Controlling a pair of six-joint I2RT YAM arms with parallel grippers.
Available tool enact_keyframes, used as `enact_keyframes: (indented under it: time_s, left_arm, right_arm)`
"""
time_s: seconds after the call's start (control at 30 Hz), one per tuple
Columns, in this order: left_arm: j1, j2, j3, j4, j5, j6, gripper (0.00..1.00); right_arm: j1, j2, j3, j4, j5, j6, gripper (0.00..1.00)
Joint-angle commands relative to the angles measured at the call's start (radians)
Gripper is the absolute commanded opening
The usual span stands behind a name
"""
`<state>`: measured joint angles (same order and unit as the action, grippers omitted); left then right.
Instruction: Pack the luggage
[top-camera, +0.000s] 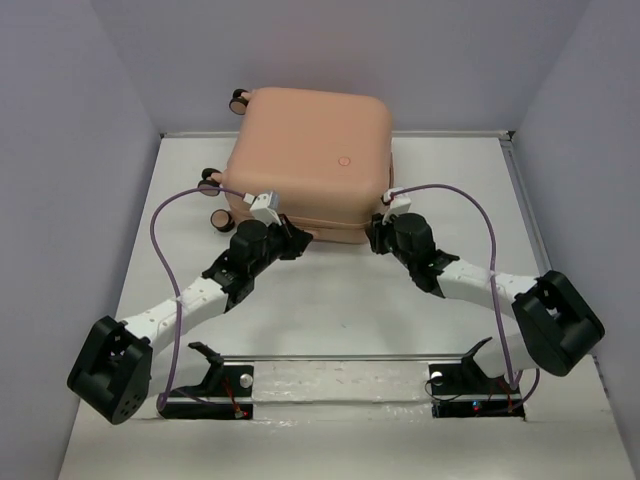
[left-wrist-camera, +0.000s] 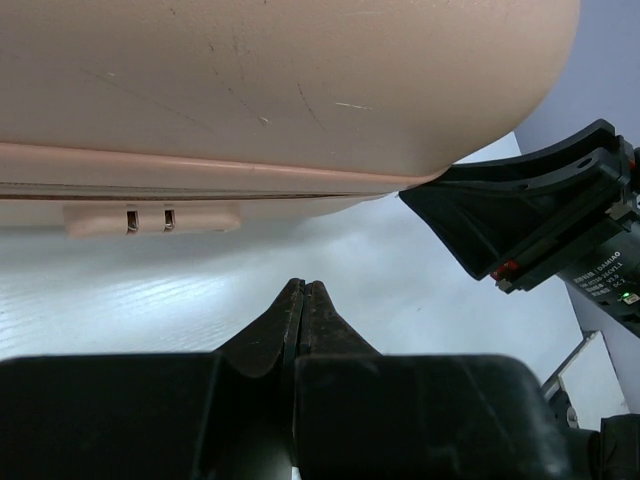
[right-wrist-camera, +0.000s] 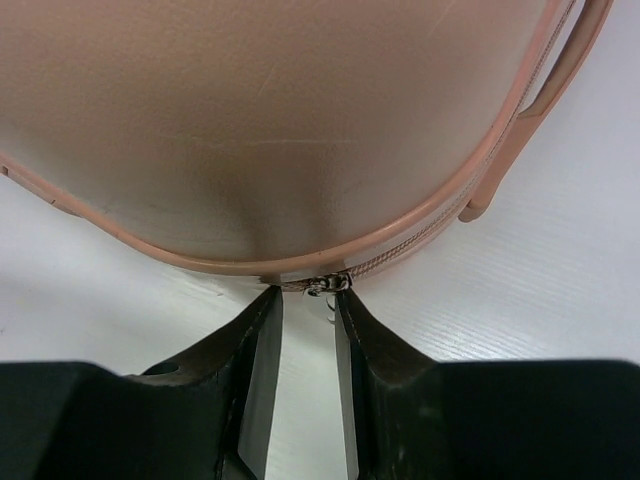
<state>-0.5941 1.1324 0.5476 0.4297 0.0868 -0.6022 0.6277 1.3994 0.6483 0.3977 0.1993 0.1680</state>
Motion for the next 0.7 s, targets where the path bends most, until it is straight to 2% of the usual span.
enact_keyframes:
  time_s: [0.0, 0.1, 0.2, 0.33, 0.47, 0.53, 0.57, 0.6, 0.67]
  left_arm:
    - [-0.001, 0.003, 0.000, 0.057, 0.001, 0.016, 0.06]
    - [-0.001, 0.003, -0.001, 0.057, -0.002, 0.016, 0.06]
    - [-0.001, 0.003, -0.003, 0.058, -0.002, 0.013, 0.06]
    - [-0.001, 0.007, 0.003, 0.058, -0.007, 0.010, 0.06]
    - [-0.001, 0.007, 0.006, 0.058, -0.004, 0.012, 0.06]
    - [-0.001, 0.012, 0.008, 0.058, -0.009, 0.013, 0.06]
    - [-0.001, 0.016, 0.009, 0.058, -0.010, 0.013, 0.06]
    - [-0.001, 0.021, 0.011, 0.058, -0.012, 0.013, 0.06]
    - [-0.001, 0.039, 0.017, 0.066, -0.010, 0.013, 0.06]
  right_arm:
    - [-0.031, 0.016, -0.019, 0.199, -0.009, 0.011, 0.31]
    - [-0.057, 0.010, -0.047, 0.239, -0.035, 0.027, 0.33]
    - [-0.057, 0.006, -0.059, 0.248, -0.020, 0.018, 0.42]
    - [-0.057, 0.027, -0.058, 0.263, -0.032, -0.002, 0.43]
    - [-0.066, 0.046, -0.068, 0.297, -0.050, 0.011, 0.30]
    - [-0.077, 0.044, -0.078, 0.323, -0.064, 0.021, 0.28]
    - [-0.088, 0.043, -0.079, 0.329, -0.070, 0.022, 0.24]
    - [-0.088, 0.042, -0.078, 0.329, -0.077, 0.024, 0.14]
    - [-0.088, 0.041, -0.084, 0.340, -0.078, 0.027, 0.07]
